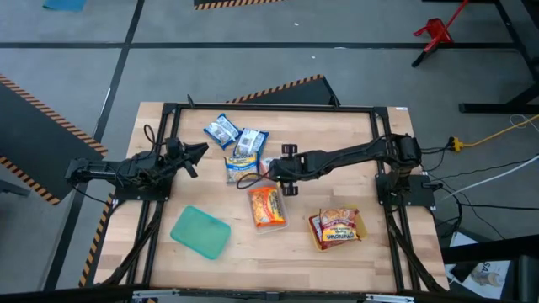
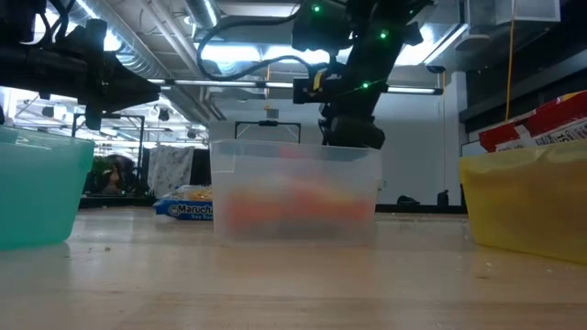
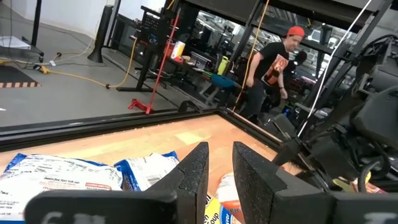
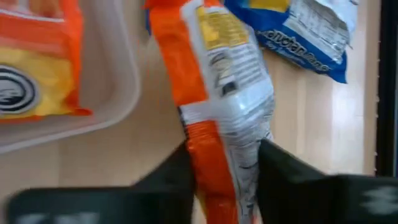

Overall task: Sort Maruchan noodles
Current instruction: Put the orange noodle pack into the transparent bin

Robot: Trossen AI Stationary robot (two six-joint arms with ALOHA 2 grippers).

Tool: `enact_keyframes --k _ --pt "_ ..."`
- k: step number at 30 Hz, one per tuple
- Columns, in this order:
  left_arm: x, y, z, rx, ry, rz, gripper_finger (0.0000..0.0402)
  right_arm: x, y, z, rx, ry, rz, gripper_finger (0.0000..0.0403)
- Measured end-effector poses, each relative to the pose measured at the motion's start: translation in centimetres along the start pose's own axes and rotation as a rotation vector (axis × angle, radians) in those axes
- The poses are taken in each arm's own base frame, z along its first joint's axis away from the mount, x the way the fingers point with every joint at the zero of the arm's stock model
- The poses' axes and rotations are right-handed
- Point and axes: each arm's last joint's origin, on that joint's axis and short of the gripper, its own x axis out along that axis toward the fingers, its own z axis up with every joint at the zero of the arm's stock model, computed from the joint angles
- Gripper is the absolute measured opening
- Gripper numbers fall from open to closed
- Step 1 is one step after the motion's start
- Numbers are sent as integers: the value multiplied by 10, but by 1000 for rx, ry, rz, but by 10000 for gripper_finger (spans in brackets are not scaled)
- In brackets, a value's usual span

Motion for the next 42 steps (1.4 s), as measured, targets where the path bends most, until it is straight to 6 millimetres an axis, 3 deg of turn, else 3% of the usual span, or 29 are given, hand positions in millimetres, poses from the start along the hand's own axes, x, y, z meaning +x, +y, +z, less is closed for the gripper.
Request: enact_keyframes --k 4,10,14,20,28,31,37,42 --pt "0 0 0 0 0 0 66 0 -1 0 -9 5 0 18" --pt "0 0 0 0 0 0 66 -11 -6 7 -18 26 -33 27" --pt "0 0 0 0 0 0 66 -28 -15 17 -29 49 -35 8" --pt "0 0 0 0 0 0 66 -74 -32 36 -44 72 84 7" --pt "0 0 0 -1 0 0 66 -165 -63 58 -27 -89 505 5" --pt "0 0 0 -1 0 0 66 -187 -74 60 9 -171 666 4" --pt "0 0 0 -1 1 0 66 -187 -85 60 70 -205 830 7" --pt "0 0 0 -1 0 0 66 -160 -90 63 111 -172 974 7"
